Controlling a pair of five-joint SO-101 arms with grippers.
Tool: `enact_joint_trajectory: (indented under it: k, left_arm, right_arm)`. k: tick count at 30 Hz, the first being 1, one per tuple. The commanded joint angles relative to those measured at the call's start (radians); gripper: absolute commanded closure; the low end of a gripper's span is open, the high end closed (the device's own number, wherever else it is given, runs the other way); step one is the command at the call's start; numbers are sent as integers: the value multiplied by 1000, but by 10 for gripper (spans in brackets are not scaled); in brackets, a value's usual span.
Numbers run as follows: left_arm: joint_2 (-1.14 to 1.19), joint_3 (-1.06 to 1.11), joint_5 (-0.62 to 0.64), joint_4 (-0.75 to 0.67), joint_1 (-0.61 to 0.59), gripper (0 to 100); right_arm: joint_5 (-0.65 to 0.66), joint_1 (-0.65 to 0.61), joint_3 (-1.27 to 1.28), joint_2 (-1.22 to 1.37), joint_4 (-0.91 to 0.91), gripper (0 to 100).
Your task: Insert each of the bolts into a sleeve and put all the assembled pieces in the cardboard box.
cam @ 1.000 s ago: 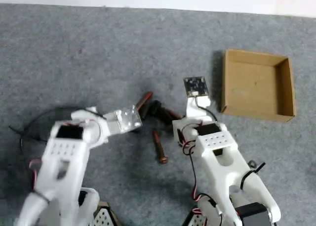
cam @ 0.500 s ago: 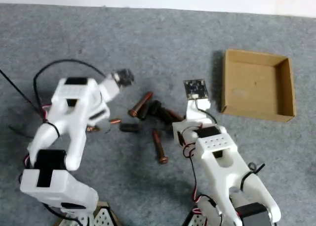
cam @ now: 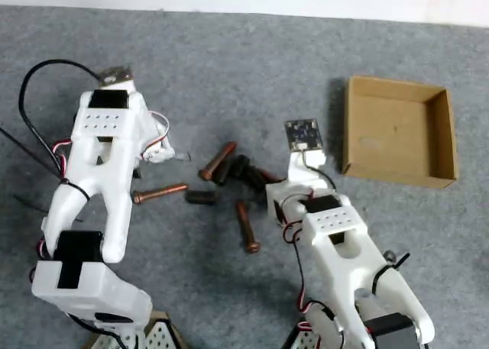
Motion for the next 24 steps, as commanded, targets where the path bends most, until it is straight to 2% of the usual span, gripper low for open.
enact_joint_trajectory:
  k: [1, 6, 14, 24]
  left_arm:
    - [-35, 13, 166, 75, 22, 664]
    - [-31, 110, 229, 66, 33, 663]
    - [-31, 302, 281, -80, 107, 663]
    - [-33, 349, 543, -328, 101, 663]
  right_arm:
    - [9, 4, -8, -36, -31, 990]
    - [9, 7, 1, -36, -33, 990]
    - [11, 10, 18, -36, -33, 989]
    - [11, 10, 13, -36, -35, 989]
